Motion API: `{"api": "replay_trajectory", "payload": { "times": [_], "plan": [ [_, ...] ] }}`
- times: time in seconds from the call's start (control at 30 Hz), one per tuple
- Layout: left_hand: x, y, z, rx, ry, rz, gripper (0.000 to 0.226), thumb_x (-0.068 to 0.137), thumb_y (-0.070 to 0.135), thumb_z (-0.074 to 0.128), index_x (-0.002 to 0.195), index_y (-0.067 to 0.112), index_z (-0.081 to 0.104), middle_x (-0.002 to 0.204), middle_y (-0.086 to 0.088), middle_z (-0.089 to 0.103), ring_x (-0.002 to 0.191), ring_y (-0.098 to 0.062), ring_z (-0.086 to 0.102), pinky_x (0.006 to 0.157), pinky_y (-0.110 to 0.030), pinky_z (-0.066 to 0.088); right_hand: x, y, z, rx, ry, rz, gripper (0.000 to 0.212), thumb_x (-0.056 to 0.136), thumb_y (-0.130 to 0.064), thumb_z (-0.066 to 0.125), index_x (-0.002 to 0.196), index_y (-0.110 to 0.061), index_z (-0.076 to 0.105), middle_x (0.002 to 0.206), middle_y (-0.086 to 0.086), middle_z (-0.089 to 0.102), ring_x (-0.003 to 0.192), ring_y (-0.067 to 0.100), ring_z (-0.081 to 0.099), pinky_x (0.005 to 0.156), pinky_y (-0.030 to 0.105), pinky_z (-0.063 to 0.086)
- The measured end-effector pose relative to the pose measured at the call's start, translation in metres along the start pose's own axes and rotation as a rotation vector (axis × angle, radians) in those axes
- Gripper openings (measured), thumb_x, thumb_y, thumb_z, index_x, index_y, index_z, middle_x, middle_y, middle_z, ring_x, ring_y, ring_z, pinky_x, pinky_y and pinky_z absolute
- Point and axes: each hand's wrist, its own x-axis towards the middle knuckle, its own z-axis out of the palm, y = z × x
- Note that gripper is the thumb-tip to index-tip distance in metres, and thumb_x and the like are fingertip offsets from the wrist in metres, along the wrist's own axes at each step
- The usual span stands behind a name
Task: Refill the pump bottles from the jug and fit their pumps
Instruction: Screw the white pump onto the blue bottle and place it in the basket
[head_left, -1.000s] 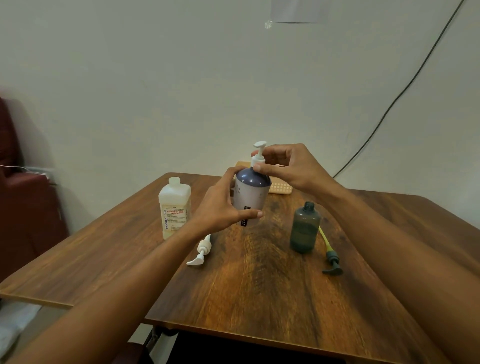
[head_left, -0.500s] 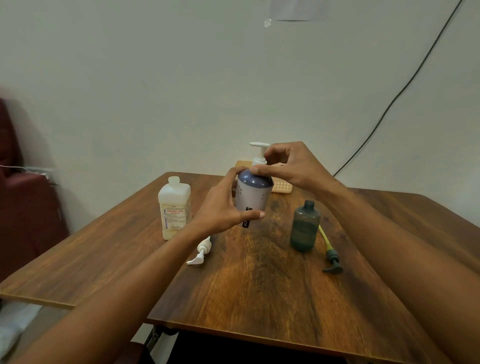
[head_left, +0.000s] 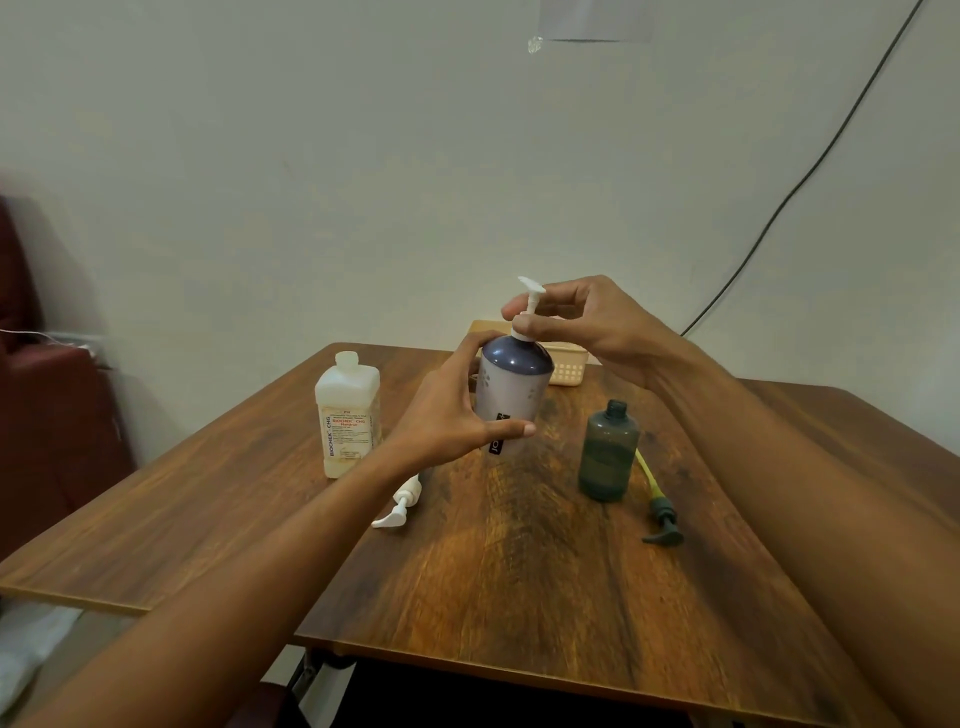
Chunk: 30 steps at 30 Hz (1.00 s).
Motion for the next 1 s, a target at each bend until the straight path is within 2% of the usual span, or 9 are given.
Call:
{"api": "replay_trajectory", "payload": {
  "times": [0.1,0.2,0.3,0.43,0.57,0.77,0.83,0.9,1.0],
  "plan": [
    [0.0,0.001,0.001,0.004,-0.006,-0.009,0.1,0.063,0.064,0.088,0.144,0.046,0.032,0.139,0.018,0.054,0.102,0.029,0.049,0.074,0.007,0.04,0.003,0.0,0.008,-0.035,0.099,-0.016,0.048,0.068,-0.052,0.085,0.096,-0.013,0.081,0.102,-0.005,0.081,0.1,0.009,0.075,0.086,0.028,0.059],
    [0.0,0.0,0.003,0.023,-0.015,-0.019,0.104,0.063,0.062,0.089,0.147,0.042,0.032,0.147,0.009,0.054,0.109,0.009,0.053,0.077,-0.001,0.04,0.003,0.002,0.016,-0.052,0.151,-0.023,0.062,0.069,-0.056,0.085,0.092,0.001,0.076,0.097,0.01,0.08,0.096,0.024,0.077,0.089,0.038,0.063],
    [0.001,-0.001,0.005,0.014,-0.022,-0.019,0.103,0.065,0.061,0.088,0.148,0.038,0.032,0.147,0.006,0.054,0.119,-0.005,0.053,0.085,-0.008,0.039,0.003,0.003,0.014,-0.105,0.111,0.007,0.049,0.078,-0.063,0.077,0.087,-0.015,0.074,0.095,0.006,0.078,0.099,0.024,0.075,0.096,0.045,0.061],
    [0.002,0.002,0.004,0.004,-0.017,-0.024,0.102,0.064,0.064,0.087,0.146,0.041,0.032,0.146,0.008,0.054,0.116,-0.002,0.052,0.085,-0.008,0.038,-0.001,0.002,-0.003,0.068,-0.071,0.055,0.043,0.092,-0.049,0.075,0.125,-0.021,0.075,0.125,-0.004,0.076,0.12,0.014,0.07,0.095,0.031,0.059],
    [0.002,0.008,0.001,0.002,-0.013,-0.004,0.099,0.063,0.064,0.087,0.143,0.048,0.03,0.145,0.013,0.054,0.109,0.008,0.054,0.082,-0.001,0.039,0.0,0.005,-0.007,0.035,-0.052,0.001,0.041,0.084,-0.041,0.081,0.115,-0.015,0.08,0.118,-0.002,0.079,0.112,0.012,0.073,0.088,0.023,0.059],
    [0.002,0.009,0.007,0.003,-0.021,-0.017,0.107,0.066,0.058,0.089,0.152,0.036,0.03,0.151,0.002,0.052,0.126,-0.011,0.053,0.09,-0.014,0.041,0.004,0.006,0.014,-0.086,0.146,0.009,0.077,0.071,-0.061,0.086,0.106,0.006,0.068,0.1,-0.005,0.08,0.096,0.013,0.076,0.083,0.028,0.06],
    [0.002,0.01,0.008,-0.003,-0.014,-0.024,0.103,0.067,0.056,0.089,0.15,0.032,0.033,0.15,0.002,0.053,0.128,-0.016,0.056,0.093,-0.019,0.044,0.003,0.006,0.011,-0.089,0.119,0.021,0.067,0.079,-0.064,0.079,0.114,-0.008,0.07,0.105,-0.009,0.078,0.1,0.01,0.074,0.085,0.026,0.057],
    [0.003,0.01,0.007,-0.008,-0.01,-0.029,0.101,0.067,0.054,0.09,0.149,0.031,0.035,0.148,0.003,0.054,0.126,-0.016,0.057,0.092,-0.019,0.044,-0.001,0.005,0.001,0.017,0.007,0.035,0.048,0.089,-0.056,0.073,0.123,-0.021,0.074,0.12,-0.011,0.076,0.113,0.007,0.071,0.094,0.029,0.057],
    [0.004,0.012,0.006,-0.008,-0.008,-0.023,0.101,0.067,0.054,0.09,0.148,0.033,0.034,0.147,0.004,0.055,0.12,-0.009,0.054,0.085,-0.009,0.04,-0.005,0.004,-0.013,0.1,-0.136,0.006,0.036,0.095,-0.037,0.073,0.125,-0.017,0.077,0.139,-0.009,0.07,0.131,0.012,0.064,0.109,0.042,0.052]
  ]
}}
